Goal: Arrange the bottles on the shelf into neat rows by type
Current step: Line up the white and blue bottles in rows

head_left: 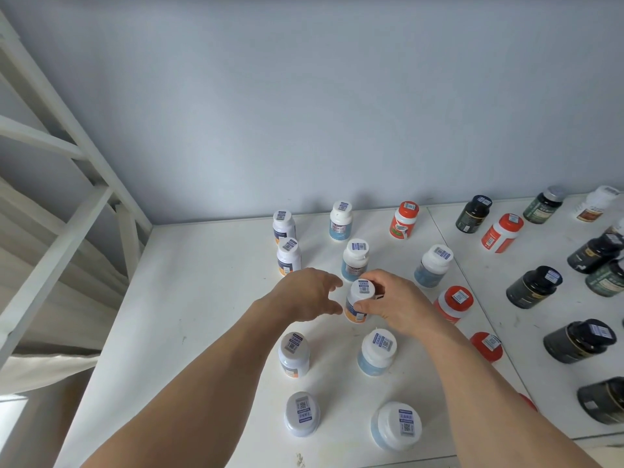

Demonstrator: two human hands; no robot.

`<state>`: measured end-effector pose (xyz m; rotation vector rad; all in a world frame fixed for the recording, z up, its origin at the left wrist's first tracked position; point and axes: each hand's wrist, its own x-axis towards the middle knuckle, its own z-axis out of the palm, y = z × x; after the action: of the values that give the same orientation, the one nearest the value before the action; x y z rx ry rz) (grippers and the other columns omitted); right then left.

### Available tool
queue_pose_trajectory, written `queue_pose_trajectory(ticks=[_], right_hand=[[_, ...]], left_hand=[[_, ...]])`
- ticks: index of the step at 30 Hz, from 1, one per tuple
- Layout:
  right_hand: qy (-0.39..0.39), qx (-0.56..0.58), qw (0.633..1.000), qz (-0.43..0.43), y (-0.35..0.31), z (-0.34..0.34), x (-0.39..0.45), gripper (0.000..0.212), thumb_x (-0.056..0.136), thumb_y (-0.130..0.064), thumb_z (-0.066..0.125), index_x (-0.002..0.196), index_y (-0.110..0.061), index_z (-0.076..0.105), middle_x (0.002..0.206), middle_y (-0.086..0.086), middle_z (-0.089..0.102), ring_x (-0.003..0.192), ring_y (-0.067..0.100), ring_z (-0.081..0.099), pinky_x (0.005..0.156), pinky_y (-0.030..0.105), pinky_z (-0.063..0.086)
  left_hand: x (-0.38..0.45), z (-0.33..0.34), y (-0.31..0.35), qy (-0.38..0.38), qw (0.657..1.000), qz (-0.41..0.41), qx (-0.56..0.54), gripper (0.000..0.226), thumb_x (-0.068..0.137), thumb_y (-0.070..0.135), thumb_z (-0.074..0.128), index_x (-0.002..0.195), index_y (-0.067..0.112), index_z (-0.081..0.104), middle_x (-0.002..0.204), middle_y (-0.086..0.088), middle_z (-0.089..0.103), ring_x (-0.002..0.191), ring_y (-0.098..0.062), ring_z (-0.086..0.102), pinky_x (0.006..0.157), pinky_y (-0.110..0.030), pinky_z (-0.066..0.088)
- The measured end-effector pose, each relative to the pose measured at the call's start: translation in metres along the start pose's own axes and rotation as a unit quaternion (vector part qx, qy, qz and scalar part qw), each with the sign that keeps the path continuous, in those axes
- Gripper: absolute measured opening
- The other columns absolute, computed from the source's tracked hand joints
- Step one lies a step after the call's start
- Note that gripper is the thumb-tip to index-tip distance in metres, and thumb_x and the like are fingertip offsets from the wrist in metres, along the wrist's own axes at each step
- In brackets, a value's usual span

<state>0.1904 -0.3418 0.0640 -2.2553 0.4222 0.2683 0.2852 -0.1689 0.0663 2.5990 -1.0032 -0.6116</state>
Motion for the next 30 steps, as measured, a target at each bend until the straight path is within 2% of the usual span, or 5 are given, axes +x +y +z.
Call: queue_pose_trajectory(ticks=[8,13,17,22,30], right_hand=[[-0.032,0.042,0.999,0.002,0.002,-0.01,0.005,0.068,0.067,-0.042,0.081,0.126,-0.036,0.048,0.115,-0.018,0.058,0.106,0.005,0.056,0.085,0.026,0.044],[0.108,0.062,0.992,-0.016,-0.009,-0.032,0.028,0.059,0.072,-0.051,0.075,0.122,-0.031,0.052,0.124,-0.011,0.057,0.11,0.007,0.054,0.089,0.03,0.043],[0.042,0.007,0.999,-0.024,-0.016,-0.035,0.052,0.074,0.075,-0.042,0.076,0.139,-0.027,0.041,0.139,-0.005,0.048,0.123,0.014,0.047,0.095,0.031,0.039],[0.017,0.015,0.999,-0.045,-0.013,-0.027,0.071,0.046,0.076,-0.035,0.075,0.116,-0.032,0.054,0.107,-0.01,0.065,0.098,0.013,0.06,0.079,0.03,0.047],[0.039,0.034,0.997,-0.059,-0.014,-0.036,0.07,0.029,0.077,-0.037,0.073,0.102,-0.038,0.058,0.091,-0.021,0.064,0.083,-0.007,0.058,0.061,0.016,0.039]], left_hand=[[0.004,-0.01,-0.004,-0.009,0.999,-0.017,-0.028,0.062,0.081,0.045,0.07,0.137,0.025,0.049,0.134,0.009,0.057,0.11,-0.013,0.059,0.09,-0.031,0.051],[0.01,-0.018,-0.004,-0.001,0.998,-0.042,-0.045,0.06,0.083,0.042,0.069,0.137,0.023,0.049,0.135,0.006,0.057,0.108,-0.016,0.062,0.095,-0.034,0.049],[0.018,-0.02,0.0,0.007,0.997,-0.062,-0.047,0.06,0.085,0.04,0.068,0.139,0.022,0.047,0.137,0.005,0.056,0.114,-0.016,0.058,0.097,-0.033,0.047],[0.03,-0.017,0.004,0.016,0.995,-0.08,-0.062,0.063,0.085,0.04,0.068,0.14,0.021,0.045,0.138,0.004,0.054,0.117,-0.016,0.056,0.098,-0.032,0.045],[0.036,-0.015,0.006,0.023,0.983,-0.078,-0.162,0.067,0.082,0.038,0.073,0.14,0.021,0.046,0.133,0.003,0.057,0.119,-0.012,0.055,0.097,-0.025,0.044]])
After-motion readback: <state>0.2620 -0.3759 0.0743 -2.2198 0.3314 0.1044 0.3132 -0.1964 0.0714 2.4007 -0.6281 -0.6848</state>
